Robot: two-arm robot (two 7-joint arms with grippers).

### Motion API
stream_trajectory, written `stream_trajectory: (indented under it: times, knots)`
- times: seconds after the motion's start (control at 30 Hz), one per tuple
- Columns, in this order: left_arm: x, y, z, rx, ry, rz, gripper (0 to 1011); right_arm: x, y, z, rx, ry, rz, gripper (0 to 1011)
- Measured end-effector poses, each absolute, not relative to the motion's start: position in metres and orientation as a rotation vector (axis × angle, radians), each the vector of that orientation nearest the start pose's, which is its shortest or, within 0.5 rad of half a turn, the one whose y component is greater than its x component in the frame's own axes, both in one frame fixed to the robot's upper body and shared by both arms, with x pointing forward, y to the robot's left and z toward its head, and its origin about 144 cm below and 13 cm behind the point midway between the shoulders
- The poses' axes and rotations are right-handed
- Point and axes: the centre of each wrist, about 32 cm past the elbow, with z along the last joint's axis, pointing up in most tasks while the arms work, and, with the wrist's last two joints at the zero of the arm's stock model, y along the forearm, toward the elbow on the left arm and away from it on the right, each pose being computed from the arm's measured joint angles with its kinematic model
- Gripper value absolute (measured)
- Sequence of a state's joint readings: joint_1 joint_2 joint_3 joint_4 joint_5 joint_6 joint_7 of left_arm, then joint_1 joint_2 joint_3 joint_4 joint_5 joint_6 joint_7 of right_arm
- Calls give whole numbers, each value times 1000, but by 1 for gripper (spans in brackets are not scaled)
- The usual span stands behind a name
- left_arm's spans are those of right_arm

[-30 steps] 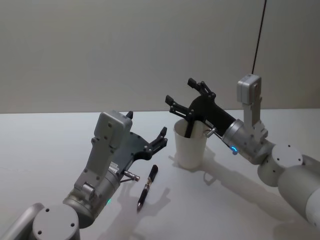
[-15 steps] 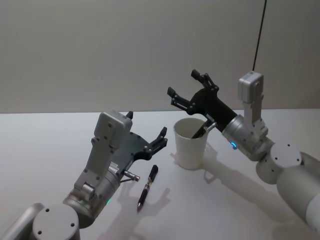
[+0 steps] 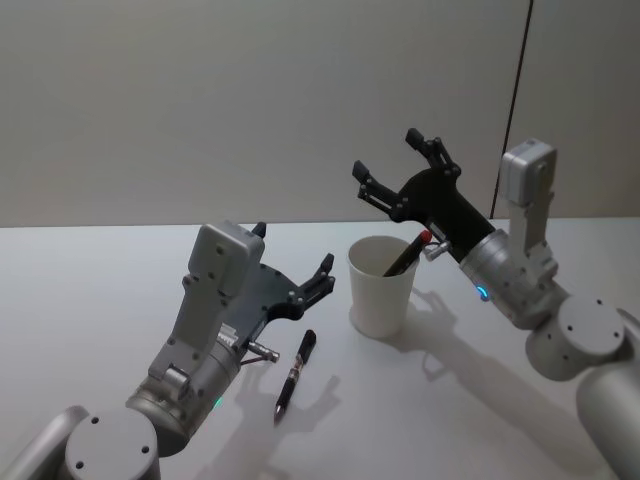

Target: Place the pen into the pen holder.

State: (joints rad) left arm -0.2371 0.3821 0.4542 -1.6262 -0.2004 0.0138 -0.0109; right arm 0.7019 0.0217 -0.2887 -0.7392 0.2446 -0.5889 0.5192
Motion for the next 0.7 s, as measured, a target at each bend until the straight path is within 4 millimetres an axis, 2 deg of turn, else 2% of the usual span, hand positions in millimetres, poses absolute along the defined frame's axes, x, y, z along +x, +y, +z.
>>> stream_trajectory:
  times: [0.4,0.7]
  knots:
    - [492,198,1204,61,-268,1124,1004,602,-174,1188,300,-345,-962,1002]
    - [492,198,1204,61,-267,1124,1004,572,-170,1197,258,-325,-1065,1002]
